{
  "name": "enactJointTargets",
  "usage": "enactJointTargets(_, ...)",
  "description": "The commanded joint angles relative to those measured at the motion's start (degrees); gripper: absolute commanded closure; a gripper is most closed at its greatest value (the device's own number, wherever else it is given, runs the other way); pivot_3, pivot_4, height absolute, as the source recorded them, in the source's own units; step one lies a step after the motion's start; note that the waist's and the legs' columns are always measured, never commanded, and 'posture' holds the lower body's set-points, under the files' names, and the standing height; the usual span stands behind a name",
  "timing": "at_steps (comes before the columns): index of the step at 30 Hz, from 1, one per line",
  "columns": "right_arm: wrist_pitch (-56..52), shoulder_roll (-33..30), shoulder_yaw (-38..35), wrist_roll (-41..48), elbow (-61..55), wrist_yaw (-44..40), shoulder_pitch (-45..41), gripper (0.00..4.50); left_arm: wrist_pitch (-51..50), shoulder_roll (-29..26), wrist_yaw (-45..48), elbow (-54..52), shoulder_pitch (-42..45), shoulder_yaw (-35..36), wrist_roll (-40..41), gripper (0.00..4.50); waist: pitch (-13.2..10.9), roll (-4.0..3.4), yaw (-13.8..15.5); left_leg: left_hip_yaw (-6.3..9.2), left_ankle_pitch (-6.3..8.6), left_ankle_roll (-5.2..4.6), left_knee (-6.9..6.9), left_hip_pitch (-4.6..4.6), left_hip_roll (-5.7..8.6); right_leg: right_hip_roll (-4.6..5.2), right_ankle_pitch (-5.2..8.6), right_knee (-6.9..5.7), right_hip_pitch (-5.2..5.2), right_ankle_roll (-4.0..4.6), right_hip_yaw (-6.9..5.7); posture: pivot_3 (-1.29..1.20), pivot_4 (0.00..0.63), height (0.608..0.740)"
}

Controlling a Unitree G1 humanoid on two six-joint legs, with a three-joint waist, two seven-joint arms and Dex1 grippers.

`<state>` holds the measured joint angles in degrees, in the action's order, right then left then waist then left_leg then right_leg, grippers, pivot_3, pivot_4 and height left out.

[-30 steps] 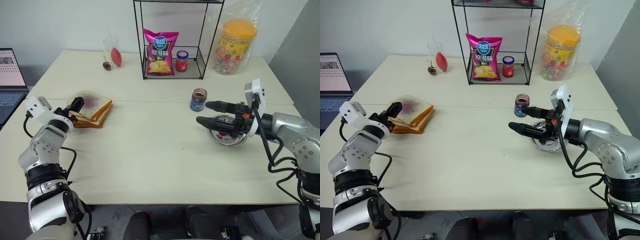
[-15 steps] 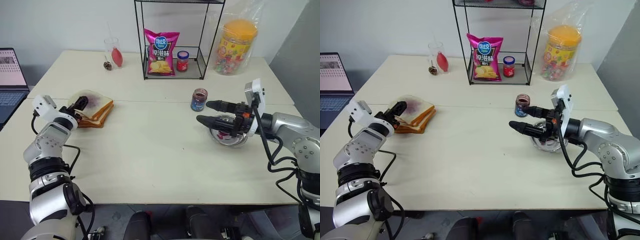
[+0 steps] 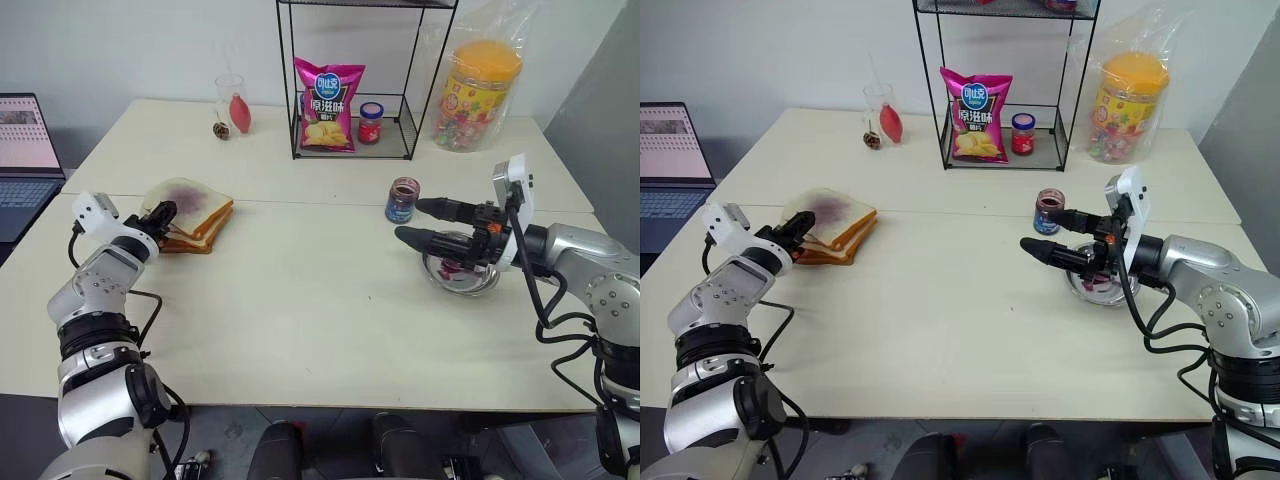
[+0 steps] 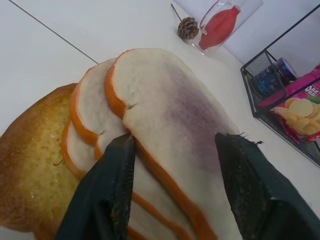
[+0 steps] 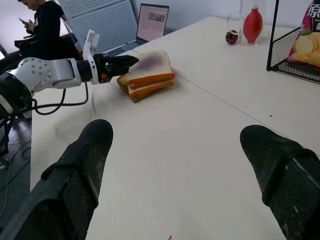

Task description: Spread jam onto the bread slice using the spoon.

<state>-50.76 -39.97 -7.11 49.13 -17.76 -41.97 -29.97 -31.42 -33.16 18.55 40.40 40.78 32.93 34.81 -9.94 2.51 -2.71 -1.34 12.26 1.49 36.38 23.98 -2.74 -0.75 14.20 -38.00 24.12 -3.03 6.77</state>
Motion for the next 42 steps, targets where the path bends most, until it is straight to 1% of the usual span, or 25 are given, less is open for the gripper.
enactJointTargets(1, 0.4, -0.1, -1.9, 1.0, -1.9, 0.0, -0.7, 0.0, 0.2, -1.1, 1.2, -0.4, 1.3, -0.3, -0.3, 2.88, 0.0, 0.0, 0.0, 0.0, 0.0, 0.0, 0.0, 0.0, 0.0, 0.0, 0.0, 0.0, 0.0, 0.0, 0.0, 0.0, 0.15, 0.74)
enactJointTargets(6, 0.3, -0.1, -1.9, 1.2, -2.0, -0.1, -0.7, 0.0, 0.5, -1.3, 1.3, 0.2, 1.6, -0.1, -0.4, 3.89, 0.0, 0.0, 0.0, 0.01, 0.0, 0.0, 0.0, 0.01, 0.0, 0.0, -0.02, -0.01, 0.0, 0.02, -0.01, 0.0, 0.15, 0.74)
enactJointTargets(8, 0.3, 0.0, -1.9, 1.3, -2.2, -0.1, -0.7, 0.0, 0.7, -1.5, 1.4, 0.4, 1.8, 0.1, -0.4, 4.43, 0.0, 0.0, 0.0, 0.01, 0.0, 0.0, 0.0, 0.01, 0.0, 0.0, -0.03, -0.01, 0.0, 0.04, -0.01, 0.0, 0.15, 0.74)
enactJointTargets(9, 0.3, 0.1, -1.8, 1.3, -2.2, -0.1, -0.7, 0.0, 0.7, -1.6, 1.4, 0.5, 2.0, 0.1, -0.4, 4.47, 0.0, 0.0, 0.0, 0.01, 0.0, 0.0, 0.01, 0.01, 0.0, 0.0, -0.05, -0.01, 0.01, 0.07, -0.01, 0.0, 0.15, 0.74)
enactJointTargets(14, 0.1, 0.3, -1.9, 1.7, -2.4, -0.1, -0.8, 0.0, 0.1, -1.7, 2.4, -0.8, 3.1, 0.0, 0.4, 4.47, 0.0, 0.0, 0.0, 0.02, 0.0, 0.0, 0.01, 0.01, 0.0, 0.0, -0.06, -0.01, 0.01, 0.1, -0.02, 0.0, 0.15, 0.74)
enactJointTargets(17, -0.3, 0.4, -2.0, 2.3, -2.5, 0.0, -1.0, 0.0, -1.3, -1.8, 4.7, -3.5, 4.3, -0.5, 1.7, 4.47, 0.0, 0.0, 0.0, 0.02, 0.0, 0.0, 0.01, 0.02, 0.0, 0.0, -0.06, -0.01, 0.01, 0.1, -0.02, 0.0, 0.15, 0.74)
enactJointTargets(19, -0.6, 0.2, -2.1, 3.0, -2.9, -0.1, -0.9, 0.0, -4.0, -1.9, 7.0, -6.9, 5.0, -1.3, 3.1, 4.47, 0.0, 0.0, 0.0, 0.07, 0.0, 0.0, 0.05, 0.07, 0.0, 0.0, -0.07, -0.01, 0.01, 0.11, -0.07, 0.0, 0.15, 0.74)
enactJointTargets(22, -2.1, -0.5, -2.6, 4.8, -3.8, -0.4, -1.0, 0.0, -8.2, -2.9, 14.3, -14.7, 5.4, -6.9, 3.8, 4.47, 0.0, 0.0, 0.0, 0.11, 0.0, 0.0, 0.09, 0.15, 0.0, 0.0, -0.07, 0.0, 0.03, 0.11, -0.1, 0.0, 0.15, 0.74)
enactJointTargets(25, -2.7, -1.4, -2.7, 5.4, -4.6, -0.8, -0.8, 0.0, -8.8, -4.1, 20.3, -20.4, 4.2, -12.3, 2.6, 4.47, 0.0, 0.0, -0.1, 0.15, 0.0, 0.0, 0.12, 0.19, 0.0, 0.0, -0.07, 0.0, 0.04, 0.12, -0.13, 0.0, 0.15, 0.74)
enactJointTargets(27, -4.0, -3.5, -4.1, 6.8, -6.1, -1.5, 0.4, 0.0, -10.3, -6.3, 28.9, -27.4, 1.9, -19.0, 2.7, 4.47, 0.0, -0.02, -0.2, 0.15, 0.0, 0.0, 0.11, 0.17, 0.0, -0.01, -0.07, 0.0, 0.04, 0.12, -0.13, 0.0, 0.15, 0.74)
enactJointTargets(29, -5.4, -5.9, -5.7, 8.6, -7.7, -2.5, 2.3, 0.0, -12.5, -7.5, 35.0, -33.2, 0.6, -24.2, 3.7, 4.47, 0.0, -0.04, -0.2, 0.15, 0.0, 0.0, 0.11, 0.17, 0.0, -0.01, -0.07, -0.01, 0.04, 0.13, -0.12, 0.0, 0.15, 0.74)
enactJointTargets(33, -7.0, -8.4, -7.8, 11.5, -10.3, -2.3, 5.9, 0.0, -16.9, -6.2, 39.5, -38.8, 1.1, -28.5, 6.8, 4.47, 0.0, -0.03, -0.1, 0.23, 0.0, 0.0, 0.14, 0.2, 0.0, 0.0, -0.03, 0.01, 0.03, 0.11, -0.18, 0.0, 0.15, 0.74)
enactJointTargets(35, -7.2, -8.3, -8.9, 12.7, -11.4, -0.9, 7.6, 0.0, -12.5, -5.4, 41.2, -36.8, 0.5, -32.9, 1.8, 4.47, 0.0, -0.03, -0.1, 0.27, 0.0, 0.0, 0.23, 0.2, -0.01, -0.03, 0.09, -0.03, 0.02, -0.11, -0.18, 0.0, 0.15, 0.74)
enactJointTargets(37, -7.2, -7.5, -9.7, 13.7, -12.3, 1.0, 9.2, 0.0, -8.0, -4.3, 42.2, -32.5, -0.3, -36.9, -3.2, 4.47, 0.0, -0.07, -0.4, 0.31, 0.0, -0.01, 0.33, 0.16, -0.01, -0.07, 0.09, -0.1, -0.02, -0.11, -0.18, 0.0, 0.15, 0.74)
enactJointTargets(39, -7.0, -6.9, -10.0, 14.4, -13.8, 2.8, 11.1, 0.0, -2.7, -2.7, 41.0, -26.8, -0.3, -40.5, -9.0, 4.47, 0.0, -0.07, -0.6, 0.31, 0.0, -0.01, 0.41, 0.07, -0.01, -0.08, 0.08, -0.15, -0.1, -0.11, -0.16, 0.0, 0.15, 0.74)
enactJointTargets(41, -6.8, -6.5, -10.6, 15.0, -15.0, 4.3, 13.1, 0.0, 2.9, -2.4, 42.0, -22.2, -0.6, -44.3, -14.5, 4.47, 0.0, -0.07, -0.6, 0.35, -0.01, -0.02, 0.5, 0.07, -0.01, -0.1, 0.04, -0.16, -0.12, -0.11, -0.15, 0.0, 0.15, 0.74)
enactJointTargets(42, -6.7, -6.5, -10.9, 15.3, -15.5, 4.8, 13.9, 0.0, 4.3, -2.2, 42.6, -20.3, -0.7, -45.3, -16.0, 4.47, 0.0, -0.07, -0.6, 0.35, 0.0, -0.02, 0.53, 0.08, -0.01, -0.1, 0.03, -0.16, -0.12, -0.11, -0.14, 0.0, 0.15, 0.74)
